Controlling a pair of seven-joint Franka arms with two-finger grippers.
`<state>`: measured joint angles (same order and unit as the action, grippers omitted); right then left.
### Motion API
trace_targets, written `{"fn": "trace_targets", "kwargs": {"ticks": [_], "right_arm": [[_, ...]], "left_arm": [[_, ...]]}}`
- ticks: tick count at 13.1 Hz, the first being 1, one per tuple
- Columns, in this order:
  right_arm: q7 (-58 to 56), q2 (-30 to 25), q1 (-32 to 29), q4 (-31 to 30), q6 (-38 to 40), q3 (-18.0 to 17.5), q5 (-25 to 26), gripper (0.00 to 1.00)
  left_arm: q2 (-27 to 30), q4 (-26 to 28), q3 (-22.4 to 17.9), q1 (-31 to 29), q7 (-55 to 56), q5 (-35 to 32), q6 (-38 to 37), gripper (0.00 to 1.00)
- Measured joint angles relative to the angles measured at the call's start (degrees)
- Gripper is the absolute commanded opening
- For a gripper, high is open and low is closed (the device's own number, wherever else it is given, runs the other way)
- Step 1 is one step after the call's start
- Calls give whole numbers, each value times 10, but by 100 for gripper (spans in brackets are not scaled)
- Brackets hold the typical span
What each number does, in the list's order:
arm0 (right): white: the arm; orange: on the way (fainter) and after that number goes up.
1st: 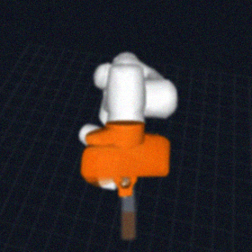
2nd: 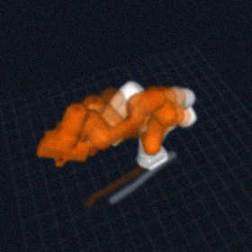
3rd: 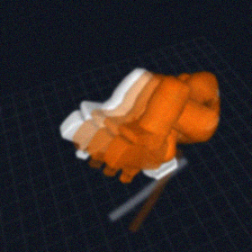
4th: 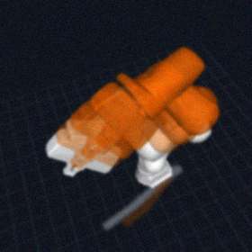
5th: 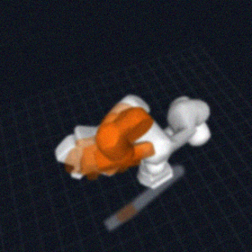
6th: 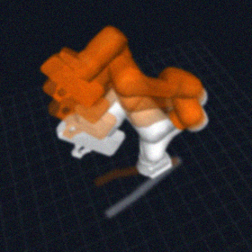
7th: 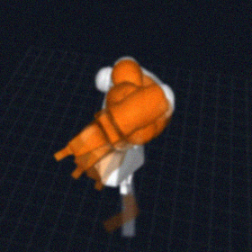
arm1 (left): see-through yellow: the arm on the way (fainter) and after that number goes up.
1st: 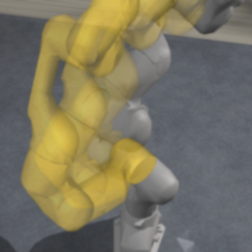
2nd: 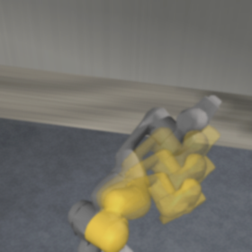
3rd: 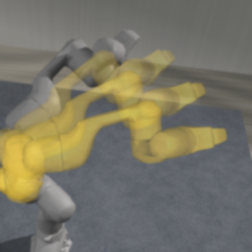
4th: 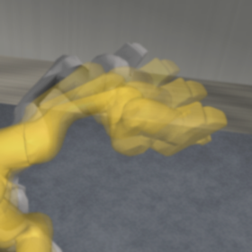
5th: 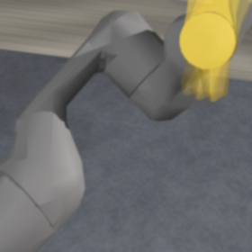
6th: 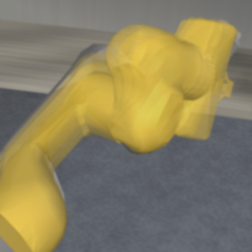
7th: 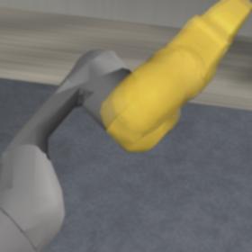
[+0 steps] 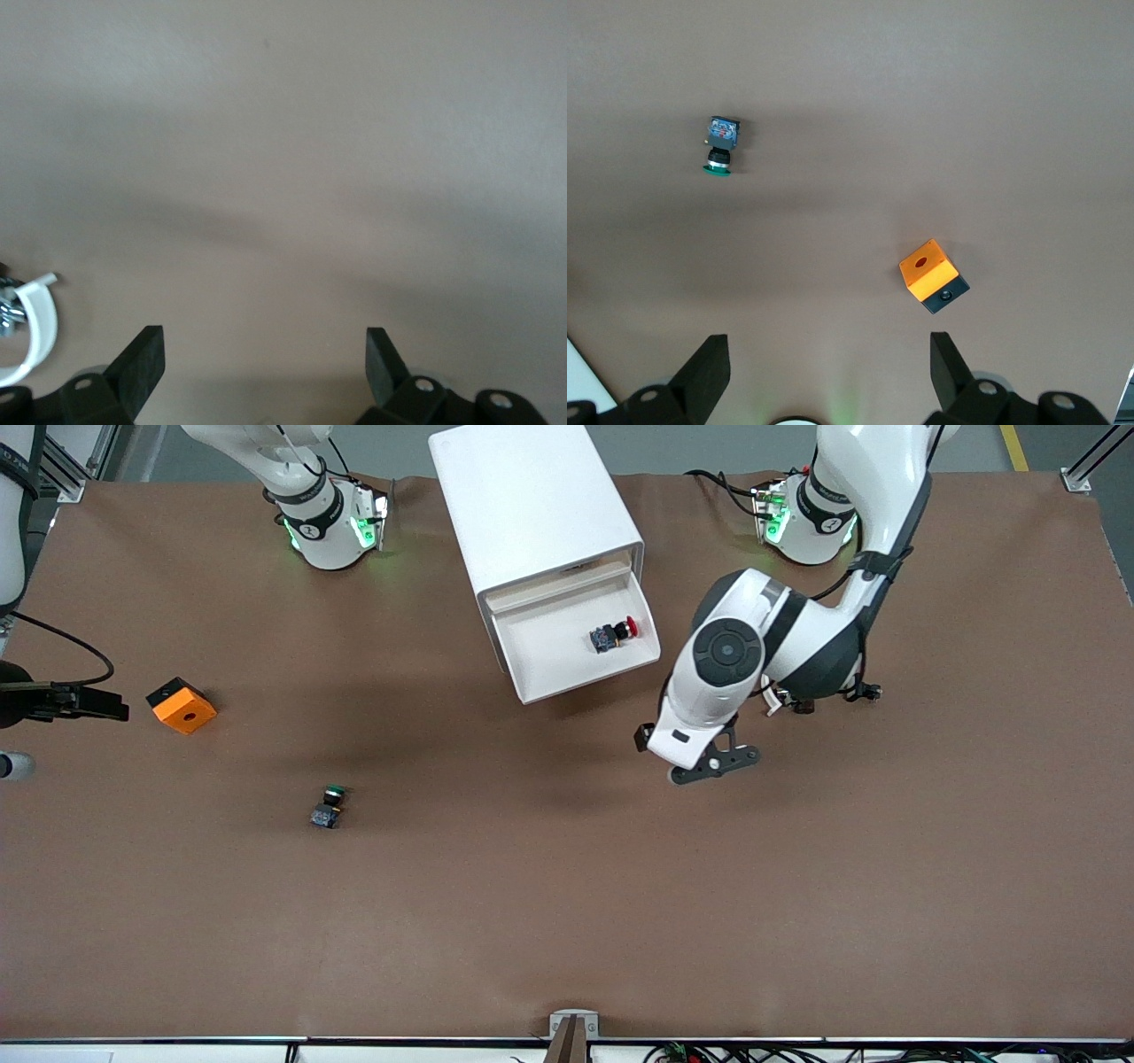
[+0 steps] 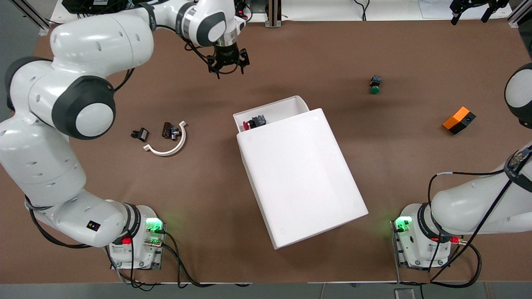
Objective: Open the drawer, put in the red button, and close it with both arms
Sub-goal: 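Push the drawer closed into the cabinet with the left gripper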
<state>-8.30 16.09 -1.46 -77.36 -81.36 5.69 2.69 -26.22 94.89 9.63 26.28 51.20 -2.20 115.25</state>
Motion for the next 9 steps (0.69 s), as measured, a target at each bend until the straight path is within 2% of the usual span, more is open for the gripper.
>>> {"fn": "trace_targets", "kwargs": {"ticks": [4, 9], "right_arm": [[0, -2, 0, 28, -1, -8, 0, 100], [0, -3, 0, 29, -22, -8, -4, 100]], "left_arm": [[-14, -4, 1, 39, 19, 32, 0, 100], [-15, -6, 2, 86, 21, 70, 4, 100]]}}
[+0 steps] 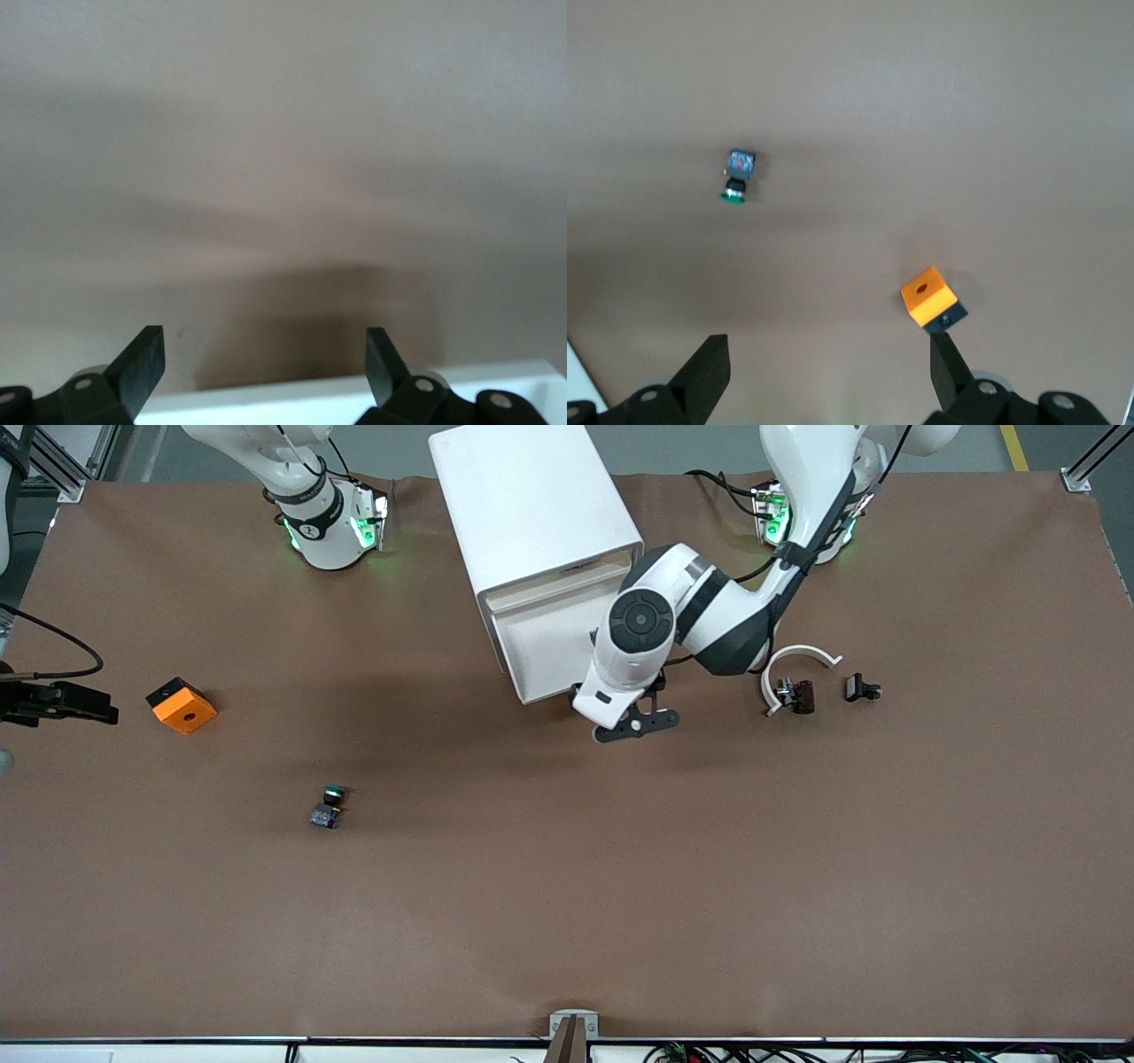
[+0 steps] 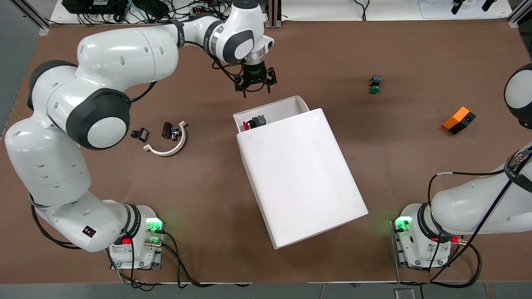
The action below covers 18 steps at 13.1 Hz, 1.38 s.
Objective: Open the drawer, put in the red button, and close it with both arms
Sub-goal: 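Push the drawer closed into the cabinet with the left gripper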
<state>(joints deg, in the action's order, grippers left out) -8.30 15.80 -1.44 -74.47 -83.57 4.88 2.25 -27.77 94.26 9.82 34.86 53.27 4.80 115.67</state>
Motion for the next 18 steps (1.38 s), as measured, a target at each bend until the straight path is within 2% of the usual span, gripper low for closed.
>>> {"fn": "trace_targets", "kwargs": {"ticks": [4, 9, 11, 14, 18], "right_arm": [[0, -50, 0, -29, -9, 0, -1, 100], [0, -160, -1, -144, -27, 1, -8, 100], [0, -193, -1, -172, -24, 1, -8, 100], [0, -226, -1, -180, -12, -1, -9, 100], [0, -233, -1, -184, -9, -2, -9, 100]], "left_arm": [[-17, 0, 0, 14, 3, 0, 14, 100], [-27, -1, 0, 32, 8, 0, 24, 100], [-27, -1, 0, 36, 20, 0, 24, 100], [-27, -1, 0, 52, 36, 11, 24, 100], [-35, -1, 1, 91, 63, 31, 24, 100]]}}
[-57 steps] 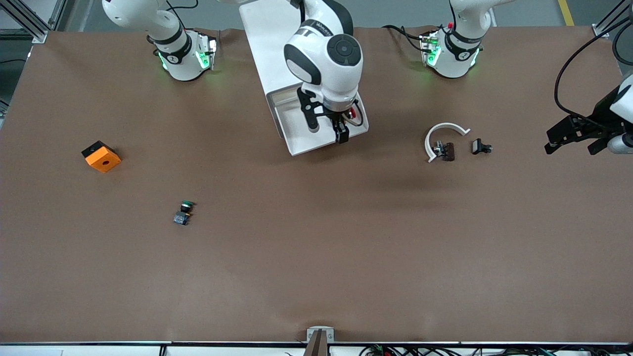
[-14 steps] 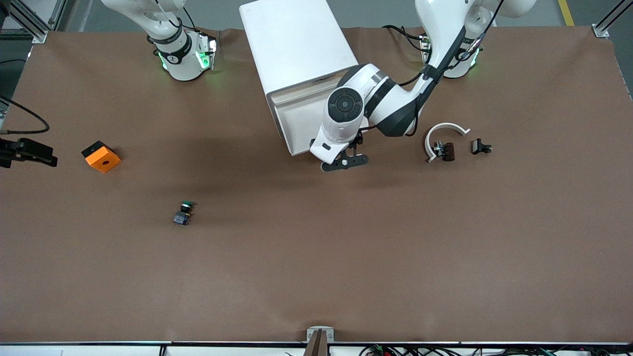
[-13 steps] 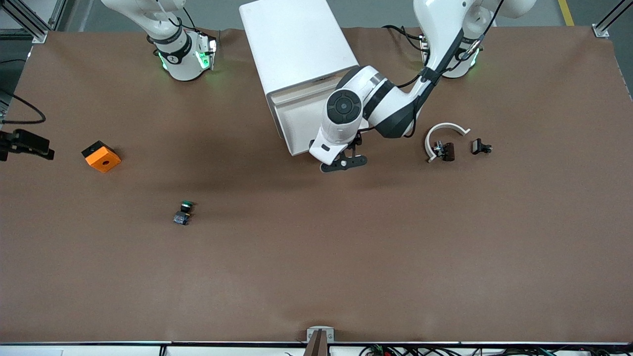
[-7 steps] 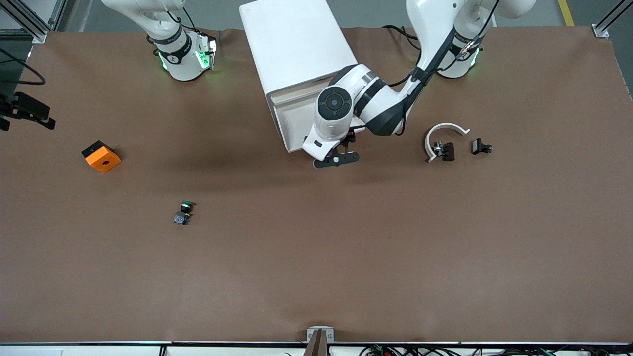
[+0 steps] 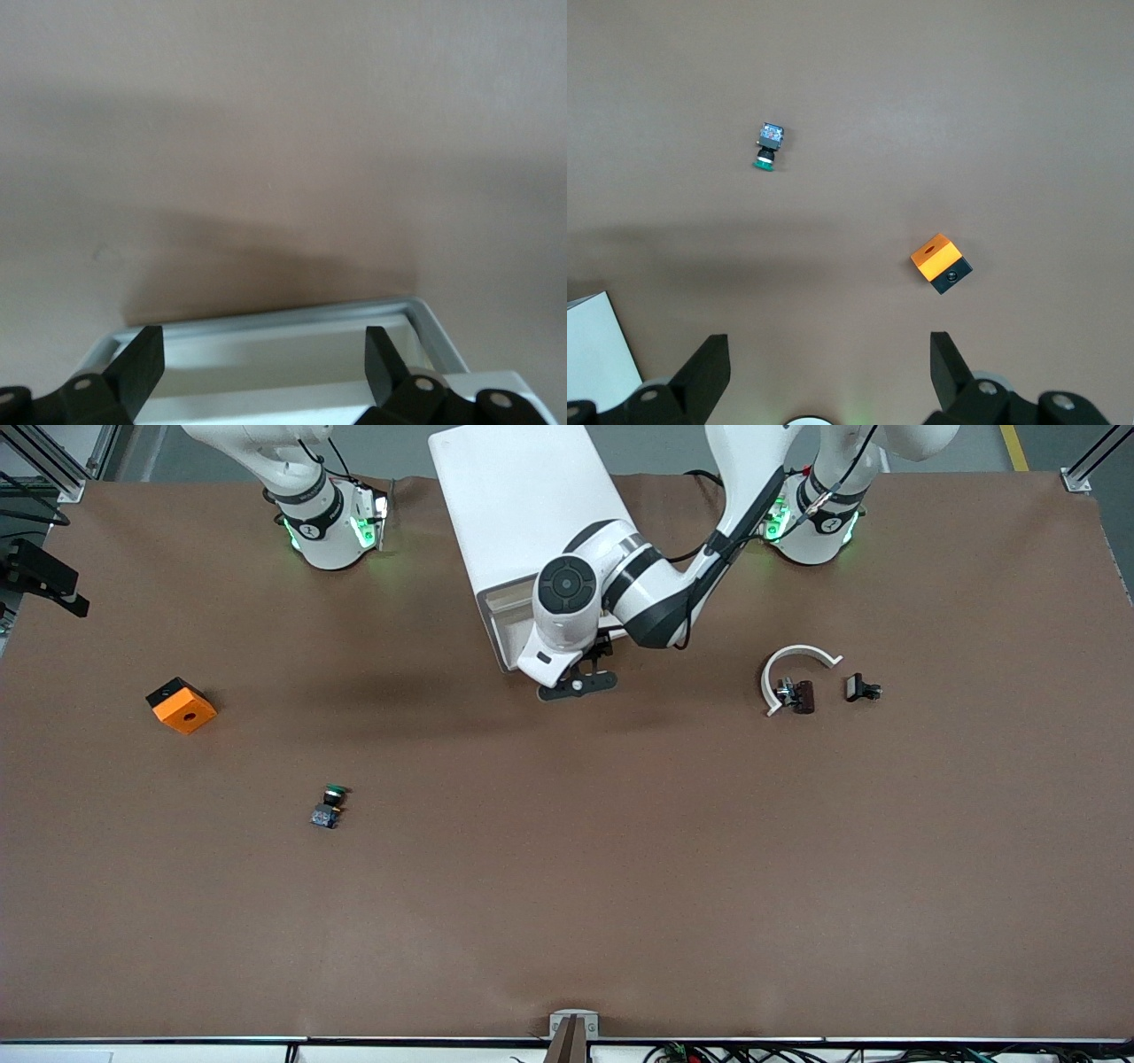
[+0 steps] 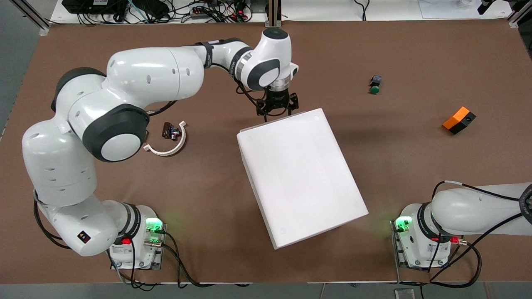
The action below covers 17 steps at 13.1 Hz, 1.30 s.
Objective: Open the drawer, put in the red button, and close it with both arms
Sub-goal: 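Push the drawer closed into the cabinet with the left gripper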
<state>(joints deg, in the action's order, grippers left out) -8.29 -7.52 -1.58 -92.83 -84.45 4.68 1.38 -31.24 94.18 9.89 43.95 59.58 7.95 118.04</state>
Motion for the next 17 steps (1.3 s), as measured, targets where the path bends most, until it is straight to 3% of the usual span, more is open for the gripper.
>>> {"fn": "trace_targets", "kwargs": {"ticks": [17], "right_arm": [[41, 0, 0, -3, 1, 4, -27, 100]], "left_arm": [[-32, -19, 0, 28, 10, 114, 0, 100]]}}
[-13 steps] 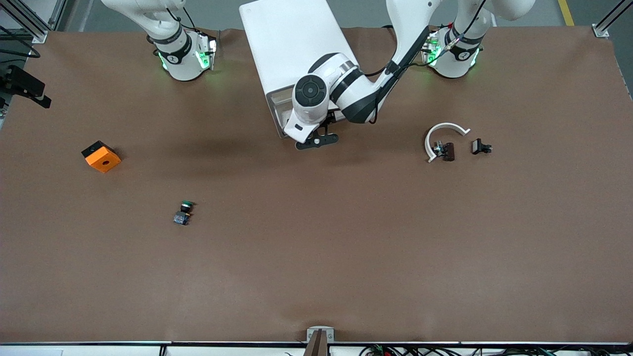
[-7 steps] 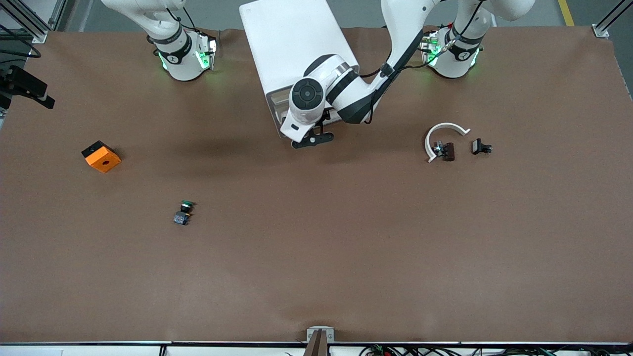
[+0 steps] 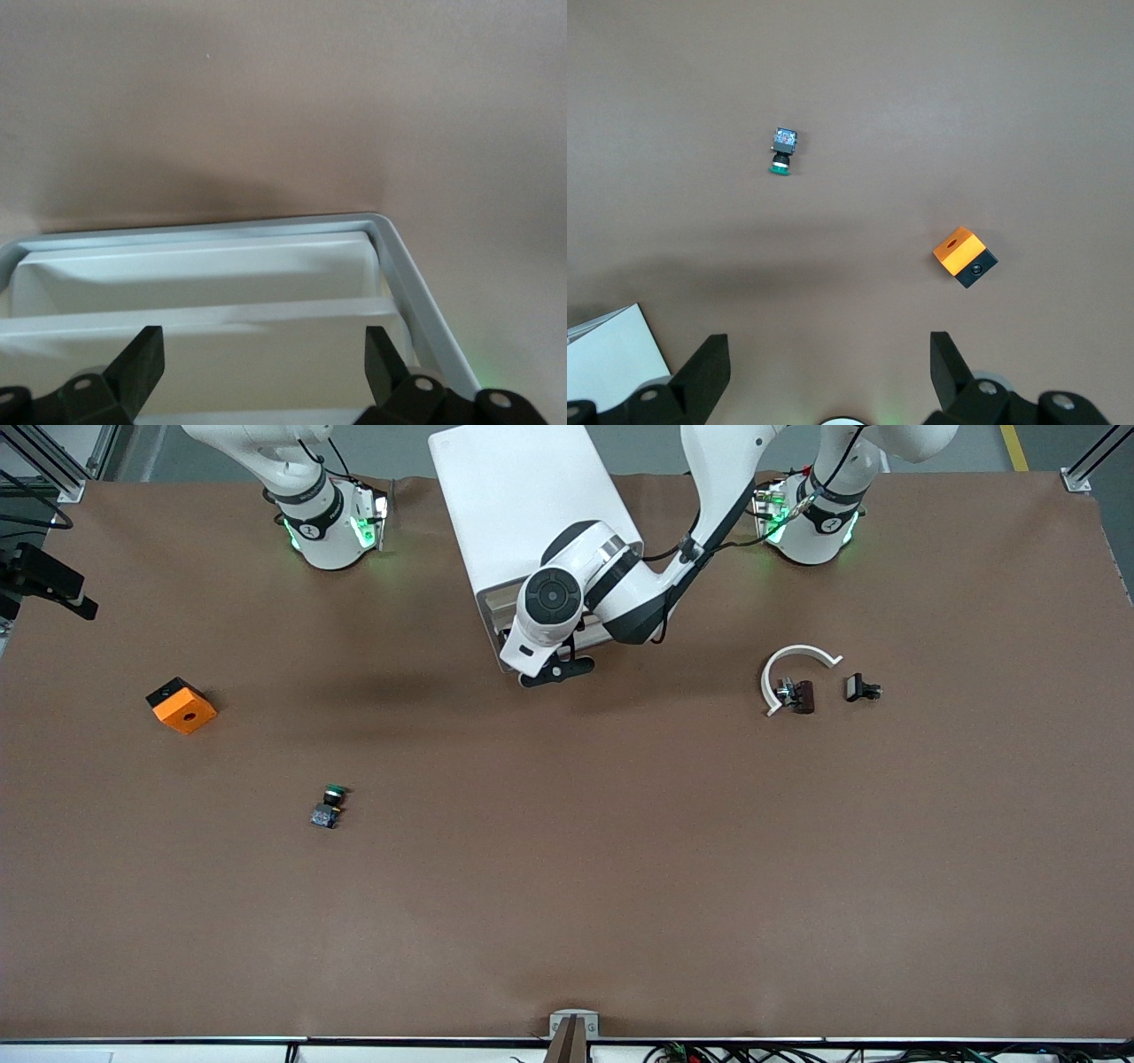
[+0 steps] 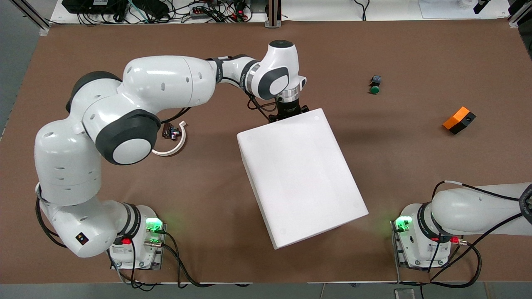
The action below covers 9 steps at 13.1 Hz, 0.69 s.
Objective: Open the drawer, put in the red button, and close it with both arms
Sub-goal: 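Push the drawer closed into the cabinet with the left gripper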
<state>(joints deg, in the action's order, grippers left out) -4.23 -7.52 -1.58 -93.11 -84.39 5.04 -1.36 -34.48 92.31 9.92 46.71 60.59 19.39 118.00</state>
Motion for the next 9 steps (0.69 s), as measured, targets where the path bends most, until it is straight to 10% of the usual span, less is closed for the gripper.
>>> {"fn": "trace_targets", "kwargs": {"ticks": [9], "right_arm": [[0, 0, 0, -1, 5, 0, 0, 100]], "left_arm": [[-7, -11, -3, 5, 23, 1, -10, 100]]}}
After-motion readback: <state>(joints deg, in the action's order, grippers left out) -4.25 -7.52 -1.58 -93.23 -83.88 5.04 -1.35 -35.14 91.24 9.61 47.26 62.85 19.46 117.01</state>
